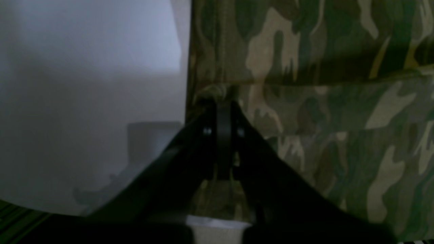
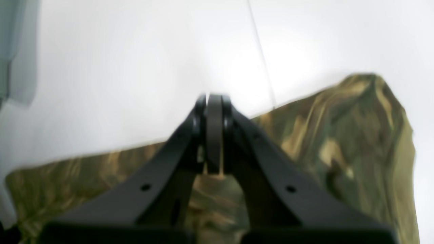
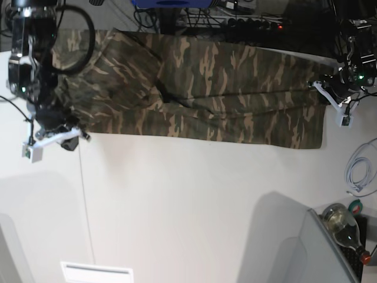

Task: Layout the t-shirt on the table in an organized manner, then fold the t-shirt properly
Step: 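Grasp the strip end with the right gripper and pull it outward, then grasp the opposite strip end with the left gripper, holding both ends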

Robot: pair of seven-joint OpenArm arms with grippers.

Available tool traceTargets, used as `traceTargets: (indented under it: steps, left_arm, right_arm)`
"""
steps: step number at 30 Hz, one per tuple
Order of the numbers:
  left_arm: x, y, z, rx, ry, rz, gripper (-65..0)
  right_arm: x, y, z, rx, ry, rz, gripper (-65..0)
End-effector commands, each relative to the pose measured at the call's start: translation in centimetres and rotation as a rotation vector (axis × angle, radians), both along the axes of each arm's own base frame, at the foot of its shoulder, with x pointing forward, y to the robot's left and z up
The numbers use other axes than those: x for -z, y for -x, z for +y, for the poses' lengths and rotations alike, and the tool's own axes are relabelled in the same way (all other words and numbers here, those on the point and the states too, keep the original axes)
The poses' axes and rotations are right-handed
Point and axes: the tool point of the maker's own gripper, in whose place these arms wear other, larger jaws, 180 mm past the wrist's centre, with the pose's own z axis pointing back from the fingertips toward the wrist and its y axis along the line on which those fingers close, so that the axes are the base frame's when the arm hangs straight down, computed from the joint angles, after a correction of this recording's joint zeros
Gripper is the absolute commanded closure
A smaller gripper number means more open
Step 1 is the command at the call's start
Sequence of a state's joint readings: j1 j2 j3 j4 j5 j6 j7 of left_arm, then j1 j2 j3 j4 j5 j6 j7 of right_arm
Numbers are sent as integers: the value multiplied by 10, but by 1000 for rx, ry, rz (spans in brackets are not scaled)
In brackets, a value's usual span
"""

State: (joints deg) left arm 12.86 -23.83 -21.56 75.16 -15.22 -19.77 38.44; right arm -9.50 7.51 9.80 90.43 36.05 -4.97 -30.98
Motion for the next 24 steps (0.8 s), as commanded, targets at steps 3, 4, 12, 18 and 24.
traceTargets:
  steps: [3,4,12,18,24]
  left_arm:
    - [-12,-9,8,5,-21,-33,0]
    - [-12,-9,8,5,-21,-33,0]
    - [-12,-9,8,5,-21,-33,0]
    - [-13,-10,7,10,-23,-39,0]
    - [-27,-13,0,44,-44,-35,0]
  right_arm:
    - [24,3,-11,35,-11,55,-8]
    - [31,6,-20,61,-10,69,-8]
    - [54,23,-44,121,7,128,-8]
    - [19,14,-39,95,24,27,-8]
    - [-3,7,-34,74,35,-33,-8]
